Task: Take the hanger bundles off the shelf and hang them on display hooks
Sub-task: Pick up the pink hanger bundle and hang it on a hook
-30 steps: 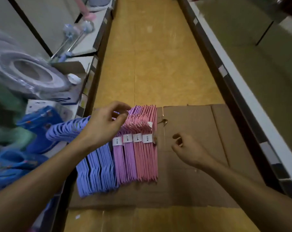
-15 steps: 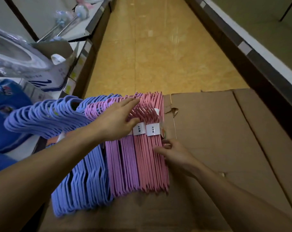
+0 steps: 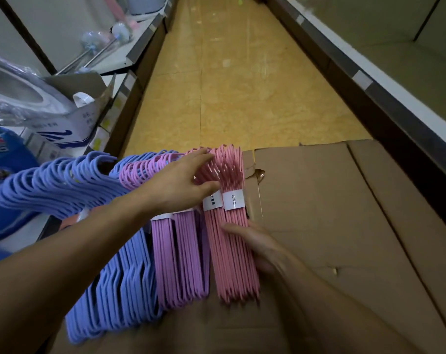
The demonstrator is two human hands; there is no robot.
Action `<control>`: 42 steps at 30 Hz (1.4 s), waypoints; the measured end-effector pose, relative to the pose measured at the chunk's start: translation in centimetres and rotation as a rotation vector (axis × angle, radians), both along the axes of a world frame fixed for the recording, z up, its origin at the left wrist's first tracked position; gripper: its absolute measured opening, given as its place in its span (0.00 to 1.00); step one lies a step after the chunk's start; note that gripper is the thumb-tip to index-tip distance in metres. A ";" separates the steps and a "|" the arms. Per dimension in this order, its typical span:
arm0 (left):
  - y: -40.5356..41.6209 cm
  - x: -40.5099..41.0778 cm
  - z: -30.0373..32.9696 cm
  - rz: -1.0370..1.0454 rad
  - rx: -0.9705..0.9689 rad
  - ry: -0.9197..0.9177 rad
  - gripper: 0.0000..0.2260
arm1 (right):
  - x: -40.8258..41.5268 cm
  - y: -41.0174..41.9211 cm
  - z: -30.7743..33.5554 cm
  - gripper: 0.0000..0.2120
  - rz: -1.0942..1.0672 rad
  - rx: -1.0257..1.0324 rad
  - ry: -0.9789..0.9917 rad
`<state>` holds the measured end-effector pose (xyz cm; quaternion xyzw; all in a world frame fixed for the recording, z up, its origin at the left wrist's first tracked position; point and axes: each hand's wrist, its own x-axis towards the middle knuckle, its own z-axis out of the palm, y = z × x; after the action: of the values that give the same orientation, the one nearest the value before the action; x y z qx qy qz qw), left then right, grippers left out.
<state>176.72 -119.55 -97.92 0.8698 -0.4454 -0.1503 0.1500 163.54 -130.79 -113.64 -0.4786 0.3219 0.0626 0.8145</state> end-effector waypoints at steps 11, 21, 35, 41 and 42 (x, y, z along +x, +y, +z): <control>-5.2 -5.0 -2.2 0.359 -0.542 0.371 0.27 | -6.7 -8.4 2.1 0.24 0.129 -0.063 0.105; -10.0 -8.7 -5.8 0.500 -0.682 1.023 0.32 | -11.1 -10.2 1.6 0.26 0.162 -0.166 0.153; -11.7 -9.3 -5.0 0.589 -0.687 1.072 0.15 | -11.3 -5.7 1.3 0.42 -0.162 -0.857 0.244; -11.6 -9.7 -5.0 0.594 -0.702 1.085 0.14 | -9.8 -2.2 0.5 0.52 0.045 -1.323 0.541; -11.5 -9.7 -5.1 0.593 -0.705 1.083 0.14 | -9.6 -2.0 0.4 0.50 0.050 -1.353 0.576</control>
<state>167.02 -131.07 -103.04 0.6569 -0.0750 -0.3613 0.6575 153.89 -132.74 -113.21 -0.8485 0.4801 -0.0081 0.2224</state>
